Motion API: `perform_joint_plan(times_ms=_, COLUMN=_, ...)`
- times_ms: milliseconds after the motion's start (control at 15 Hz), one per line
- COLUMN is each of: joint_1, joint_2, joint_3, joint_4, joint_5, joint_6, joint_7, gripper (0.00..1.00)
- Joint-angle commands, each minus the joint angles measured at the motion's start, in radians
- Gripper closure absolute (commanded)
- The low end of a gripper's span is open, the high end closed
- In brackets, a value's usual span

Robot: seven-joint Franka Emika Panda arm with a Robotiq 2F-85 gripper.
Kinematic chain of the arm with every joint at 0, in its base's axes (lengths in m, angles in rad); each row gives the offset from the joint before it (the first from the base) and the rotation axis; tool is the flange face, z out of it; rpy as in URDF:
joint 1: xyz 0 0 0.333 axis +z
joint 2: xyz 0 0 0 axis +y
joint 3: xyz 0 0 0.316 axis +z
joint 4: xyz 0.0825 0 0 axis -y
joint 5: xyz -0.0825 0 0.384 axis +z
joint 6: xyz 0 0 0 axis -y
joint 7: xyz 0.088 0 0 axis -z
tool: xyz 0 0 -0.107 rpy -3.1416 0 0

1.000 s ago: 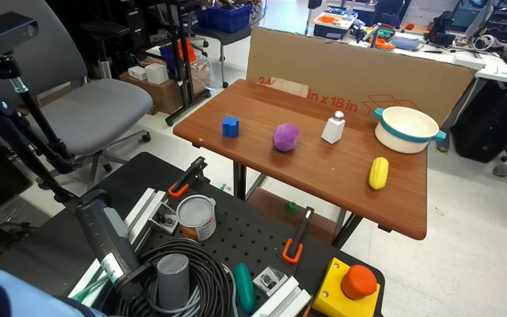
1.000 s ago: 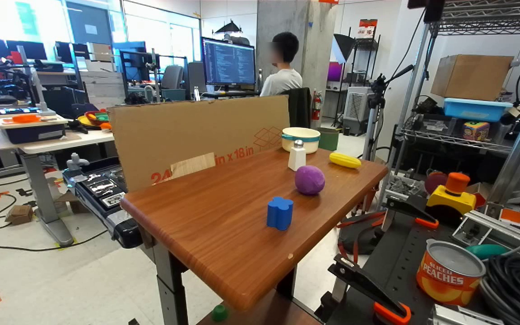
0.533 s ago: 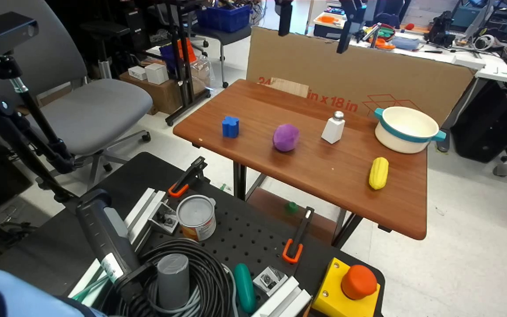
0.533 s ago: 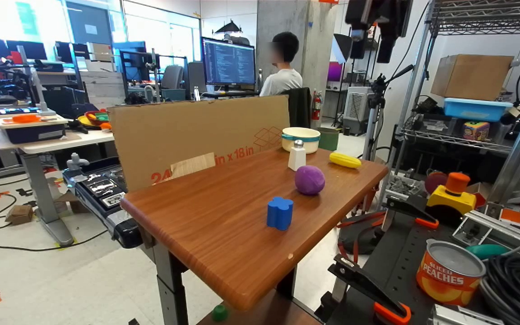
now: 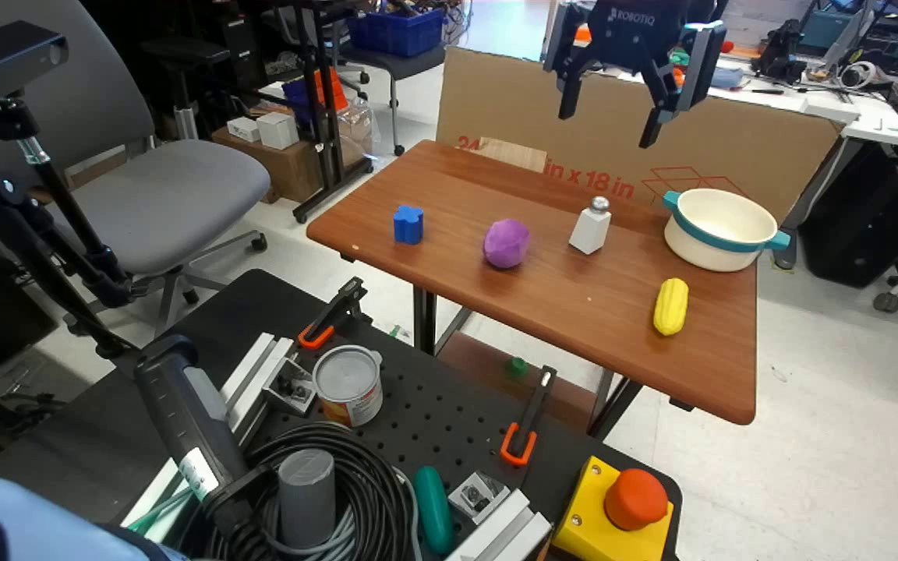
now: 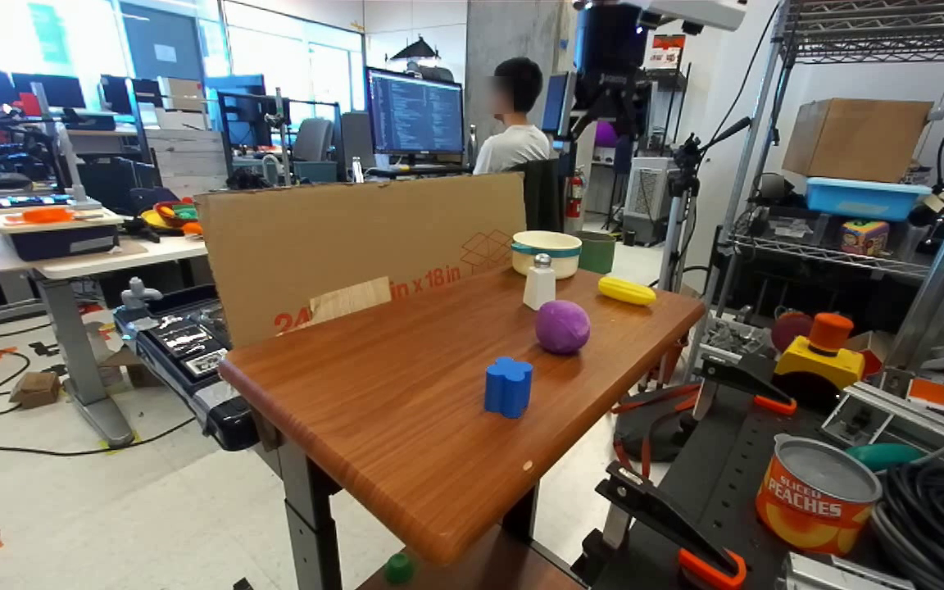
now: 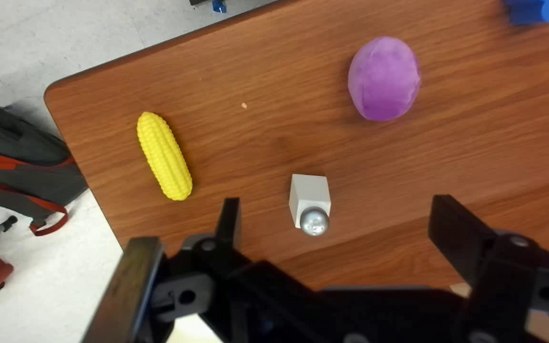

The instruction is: Pick up the bottle from the table and put it in the bowl

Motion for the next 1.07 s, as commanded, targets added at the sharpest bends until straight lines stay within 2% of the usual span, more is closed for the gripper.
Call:
perform_joint_plan(times_ms=0, joint_1=0.013, joint_2=0.163, joint_3=-0.021, joint_4=0.136, joint_5=-0.011, joint_6=-0.003, joint_7=0.055, gripper=0.00)
perform_joint_plan(times_ms=333, joint_1=0.030, joint_2=0.324, joint_3=-0.043, joint_4=0.261, joint_5=-0.011, joint_6=-0.027, joint_7=0.096, gripper=0.00)
perform_joint_plan(times_ms=800, joint_1=0.052, joint_2=0.473, joint_3=-0.060, joint_4=0.380, joint_5=-0.008, joint_6=-0.081, joint_7=0.106, gripper=0.00)
perform_joint_plan(times_ms=867, joint_1=0.056, joint_2=0.488, joint_3=-0.061, joint_4=0.394, joint_5=-0.010, joint_6=-0.092, joint_7=0.106, gripper=0.22)
perform_joint_plan(times_ms=1000, joint_1=0.064, joint_2=0.521, joint_3=-0.067, joint_4=0.423, joint_5=-0.016, joint_6=-0.109, joint_7=0.108, gripper=0.35)
